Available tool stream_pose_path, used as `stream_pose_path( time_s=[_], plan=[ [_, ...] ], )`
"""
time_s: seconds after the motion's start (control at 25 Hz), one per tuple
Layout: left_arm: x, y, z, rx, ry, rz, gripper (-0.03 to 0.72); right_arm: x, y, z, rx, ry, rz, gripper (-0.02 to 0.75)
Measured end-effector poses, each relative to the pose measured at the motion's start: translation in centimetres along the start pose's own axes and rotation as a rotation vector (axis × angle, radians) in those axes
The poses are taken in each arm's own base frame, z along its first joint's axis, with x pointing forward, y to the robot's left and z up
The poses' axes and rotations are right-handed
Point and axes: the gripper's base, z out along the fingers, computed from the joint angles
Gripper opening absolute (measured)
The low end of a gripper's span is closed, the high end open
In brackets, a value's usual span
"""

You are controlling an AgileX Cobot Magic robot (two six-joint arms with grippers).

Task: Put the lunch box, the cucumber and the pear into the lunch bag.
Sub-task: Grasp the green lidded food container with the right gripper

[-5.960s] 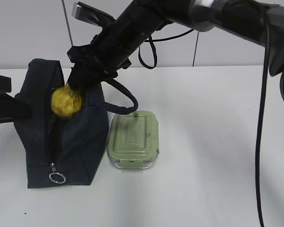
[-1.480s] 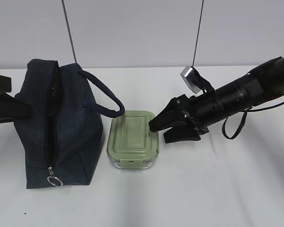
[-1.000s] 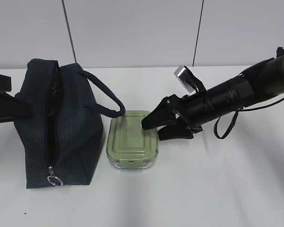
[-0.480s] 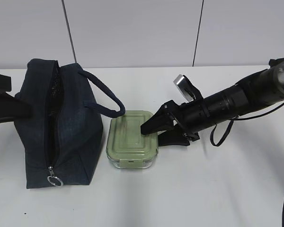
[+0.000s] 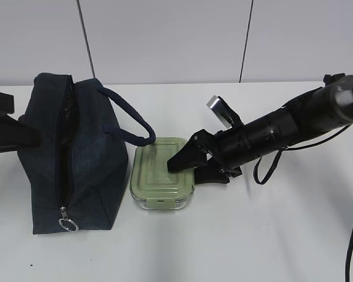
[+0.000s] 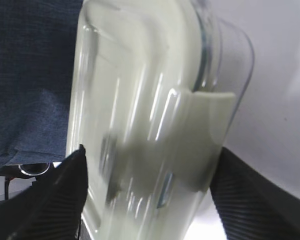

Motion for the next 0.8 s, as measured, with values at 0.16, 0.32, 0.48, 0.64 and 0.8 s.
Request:
stream_pose_path(
  time_s=[0.16, 0.32, 0.48, 0.64, 0.8],
  plan=[
    [0.00, 0.00, 0.00, 0.000, 0.000, 0.000, -0.015, -0.01, -0.01, 0.11, 0.009, -0.003, 0.002, 0.559],
    [0.01, -0.01, 0.00, 0.001, 0.001, 0.000, -0.015, -0.07, -0.02, 0.11, 0.010, -0.009, 0.011, 0.444],
    [0.01, -0.01, 0.00, 0.001, 0.001, 0.000, -0.015, -0.08, 0.07, 0.13, 0.002, -0.010, 0.016, 0.389],
    [0.01, -0.01, 0.00, 0.001, 0.001, 0.000, -0.015, -0.34, 0.22, 0.09, -0.001, -0.004, 0.001, 0.386],
    [0.03, -0.03, 0.00, 0.003, 0.003, 0.000, -0.015, -0.63, 0.01, -0.26, -0.003, 0.002, -0.013, 0.386]
  ],
)
